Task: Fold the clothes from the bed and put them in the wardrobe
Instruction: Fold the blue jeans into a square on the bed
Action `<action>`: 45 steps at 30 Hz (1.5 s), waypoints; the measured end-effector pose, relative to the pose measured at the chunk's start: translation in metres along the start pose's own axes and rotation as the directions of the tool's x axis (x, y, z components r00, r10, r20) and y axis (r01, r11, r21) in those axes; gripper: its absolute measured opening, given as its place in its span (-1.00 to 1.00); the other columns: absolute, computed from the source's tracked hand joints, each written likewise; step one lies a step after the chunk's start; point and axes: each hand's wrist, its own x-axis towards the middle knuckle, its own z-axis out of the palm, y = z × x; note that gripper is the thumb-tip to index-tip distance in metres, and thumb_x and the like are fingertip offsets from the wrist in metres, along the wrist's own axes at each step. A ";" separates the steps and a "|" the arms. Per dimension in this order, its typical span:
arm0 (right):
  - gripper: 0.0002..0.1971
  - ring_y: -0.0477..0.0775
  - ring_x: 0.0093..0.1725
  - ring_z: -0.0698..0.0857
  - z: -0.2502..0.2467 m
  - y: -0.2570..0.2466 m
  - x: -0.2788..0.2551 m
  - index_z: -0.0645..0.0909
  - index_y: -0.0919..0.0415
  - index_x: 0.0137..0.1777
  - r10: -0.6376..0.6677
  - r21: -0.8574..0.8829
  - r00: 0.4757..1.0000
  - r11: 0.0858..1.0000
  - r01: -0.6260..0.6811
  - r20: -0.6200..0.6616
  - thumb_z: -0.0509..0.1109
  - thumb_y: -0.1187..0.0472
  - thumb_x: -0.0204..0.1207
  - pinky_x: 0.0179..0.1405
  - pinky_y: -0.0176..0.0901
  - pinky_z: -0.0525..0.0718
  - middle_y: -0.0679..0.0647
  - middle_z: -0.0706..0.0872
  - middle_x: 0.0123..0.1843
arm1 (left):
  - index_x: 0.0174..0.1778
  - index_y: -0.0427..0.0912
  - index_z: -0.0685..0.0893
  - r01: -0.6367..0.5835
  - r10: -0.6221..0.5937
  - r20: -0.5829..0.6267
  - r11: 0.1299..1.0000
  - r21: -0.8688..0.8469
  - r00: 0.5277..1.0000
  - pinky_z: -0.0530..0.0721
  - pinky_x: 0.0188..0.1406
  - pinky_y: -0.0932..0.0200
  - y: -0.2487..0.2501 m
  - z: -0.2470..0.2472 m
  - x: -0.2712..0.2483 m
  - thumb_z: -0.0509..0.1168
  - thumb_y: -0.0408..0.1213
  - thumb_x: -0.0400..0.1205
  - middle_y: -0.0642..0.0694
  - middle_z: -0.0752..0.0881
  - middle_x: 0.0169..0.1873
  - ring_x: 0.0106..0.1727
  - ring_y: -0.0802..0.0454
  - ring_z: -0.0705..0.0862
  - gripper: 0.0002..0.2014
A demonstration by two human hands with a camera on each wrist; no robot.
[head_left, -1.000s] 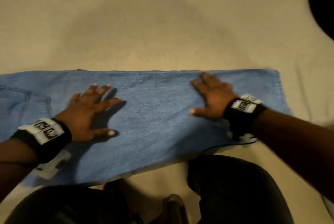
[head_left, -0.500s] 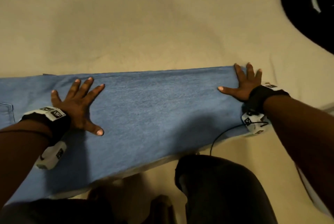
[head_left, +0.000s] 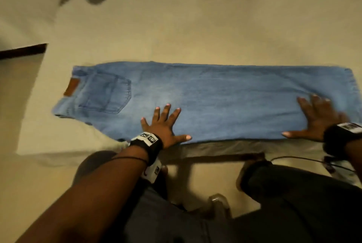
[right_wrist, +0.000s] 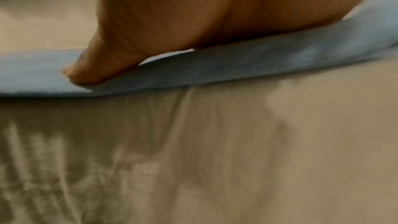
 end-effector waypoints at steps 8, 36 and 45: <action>0.55 0.42 0.75 0.06 -0.049 -0.101 -0.026 -0.31 -0.11 0.76 -0.082 0.053 0.986 0.994 0.091 -0.145 0.27 -0.85 -0.15 0.66 0.49 0.18 0.20 -0.08 0.81 | 0.75 0.37 -0.06 0.417 -0.514 -0.071 0.761 -0.497 0.855 -0.26 0.58 -0.59 -0.098 0.011 -0.053 0.04 0.82 0.19 0.06 -0.43 0.74 0.73 -0.24 -0.46 0.20; 0.37 0.37 0.42 0.60 -0.035 -0.263 -0.054 0.54 0.15 0.55 -0.290 0.124 0.935 0.940 0.319 -0.203 -0.08 -0.89 -0.01 0.37 0.26 0.61 0.29 0.64 0.46 | 0.27 -0.26 0.73 -0.142 -0.616 0.240 -0.505 -0.852 0.750 0.82 -0.04 -0.22 -0.303 -0.032 0.022 0.51 -0.09 0.56 -0.25 0.84 0.09 -0.07 -0.25 0.85 -0.57; -0.22 0.29 0.19 0.69 0.025 -0.421 -0.086 0.56 0.01 0.50 -0.763 -0.200 0.582 0.639 0.742 -0.281 0.29 -0.45 0.37 0.04 0.21 0.66 0.10 0.69 0.28 | 0.07 -0.18 0.74 -0.129 -0.687 0.175 -0.367 -0.921 0.705 0.83 -0.05 -0.08 -0.293 -0.038 0.017 0.56 0.03 0.55 -0.14 0.83 -0.04 -0.12 -0.14 0.83 -0.63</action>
